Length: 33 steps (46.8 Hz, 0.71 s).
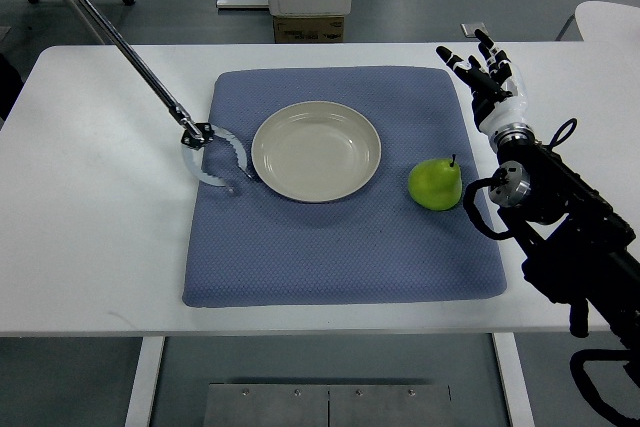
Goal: Place pear on plate with right hand
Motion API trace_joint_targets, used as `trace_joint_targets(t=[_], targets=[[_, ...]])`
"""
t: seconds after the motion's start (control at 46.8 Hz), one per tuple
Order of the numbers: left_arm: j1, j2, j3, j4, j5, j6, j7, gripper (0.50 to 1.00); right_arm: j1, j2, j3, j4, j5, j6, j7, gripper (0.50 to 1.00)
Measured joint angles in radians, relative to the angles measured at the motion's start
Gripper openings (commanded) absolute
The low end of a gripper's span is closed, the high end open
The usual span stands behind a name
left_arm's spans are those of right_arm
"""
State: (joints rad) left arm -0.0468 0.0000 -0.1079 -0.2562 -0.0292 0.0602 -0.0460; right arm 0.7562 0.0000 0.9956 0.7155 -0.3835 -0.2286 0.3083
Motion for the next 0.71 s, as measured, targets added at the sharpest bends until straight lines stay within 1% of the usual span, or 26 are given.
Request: trace_joint_targets(t=[0.705], targets=[[0.014, 0.000, -0.001, 0.000, 0.000, 0.000, 0.000, 1.000, -0.003, 0.000, 0.000, 0.001, 0.000, 0.000, 0.003, 1.000]])
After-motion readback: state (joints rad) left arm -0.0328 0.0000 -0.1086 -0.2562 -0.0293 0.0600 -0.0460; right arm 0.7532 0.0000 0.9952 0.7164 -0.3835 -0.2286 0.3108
